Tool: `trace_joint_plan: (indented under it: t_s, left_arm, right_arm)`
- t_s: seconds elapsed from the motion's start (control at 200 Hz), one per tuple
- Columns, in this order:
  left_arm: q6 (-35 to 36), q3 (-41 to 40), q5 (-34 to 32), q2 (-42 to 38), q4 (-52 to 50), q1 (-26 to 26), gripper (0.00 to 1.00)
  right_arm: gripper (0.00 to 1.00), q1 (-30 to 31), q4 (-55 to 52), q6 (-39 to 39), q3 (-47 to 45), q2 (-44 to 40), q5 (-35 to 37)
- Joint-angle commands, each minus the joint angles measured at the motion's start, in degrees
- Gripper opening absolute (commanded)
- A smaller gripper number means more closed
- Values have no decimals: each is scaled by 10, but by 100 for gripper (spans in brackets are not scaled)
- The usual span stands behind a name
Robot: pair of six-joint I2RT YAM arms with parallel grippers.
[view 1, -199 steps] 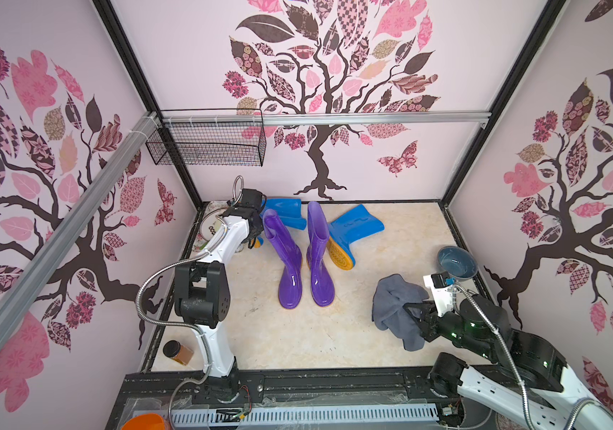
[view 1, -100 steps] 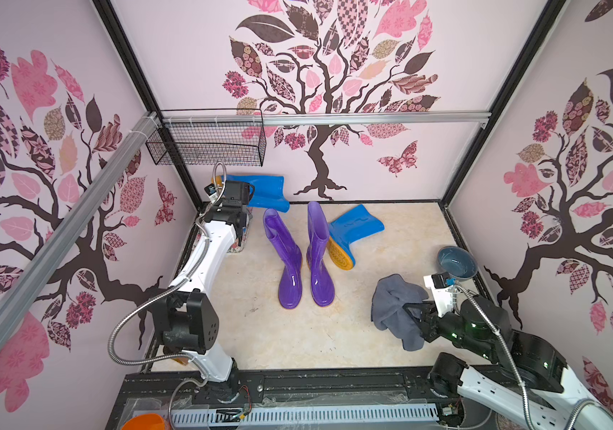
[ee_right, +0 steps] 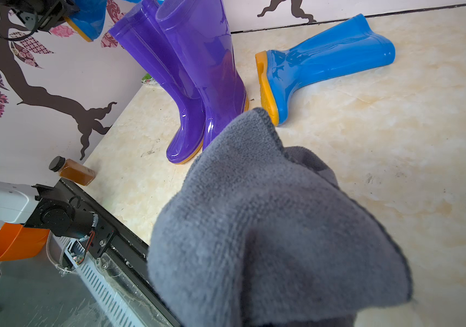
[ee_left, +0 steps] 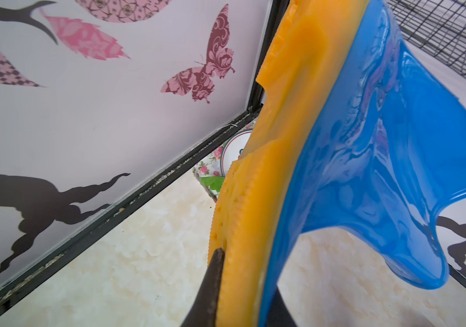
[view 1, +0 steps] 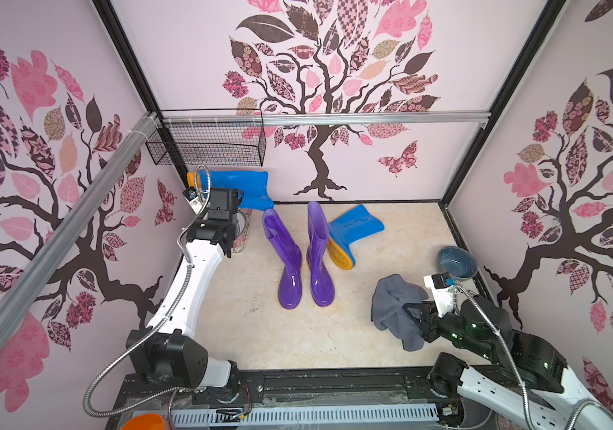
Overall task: Wipe the rubber boots with a cloth
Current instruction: Place the rubber boot at the center of the board.
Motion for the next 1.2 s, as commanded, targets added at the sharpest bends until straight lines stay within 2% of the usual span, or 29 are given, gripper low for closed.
trace_joint_plan:
  t_s: [0.0,0.295,0.43,0.595,0.67,0.78,0.885,0.995,1.115,1.195]
  left_arm:
    - [-2,-12,-57,-59,62,5,0]
    - [27,-30,-123,-124,55,10,0]
    - [28,-9,-163,-167,33,10,0]
    - [53,16,-161,-240,39,1,0]
    - [74,46,-165,-257,32,-22,0]
    - [118,91,-119,-277,31,-50,0]
    - [146,134,-44,-276,19,-78,0]
    - [163,182,24,-255,-7,-123,0]
    - [178,228,146,-211,-37,-142,0]
    - [195,244,140,-187,-44,-198,0]
  right_arm:
    - [0,0,17,-6,-3,-12,-3]
    - [0,0,17,-5,-5,-18,-1]
    - [0,-1,15,-3,-6,-16,3]
    - [0,0,14,-1,-5,-11,5]
    - [0,-1,13,2,-5,-11,12]
    - [0,0,8,11,-1,-15,34]
    - [0,-1,-1,21,20,-5,66]
    - [0,-1,-23,37,69,25,129]
    - [0,-1,-49,32,147,74,207]
    - [0,-1,-77,19,217,116,245]
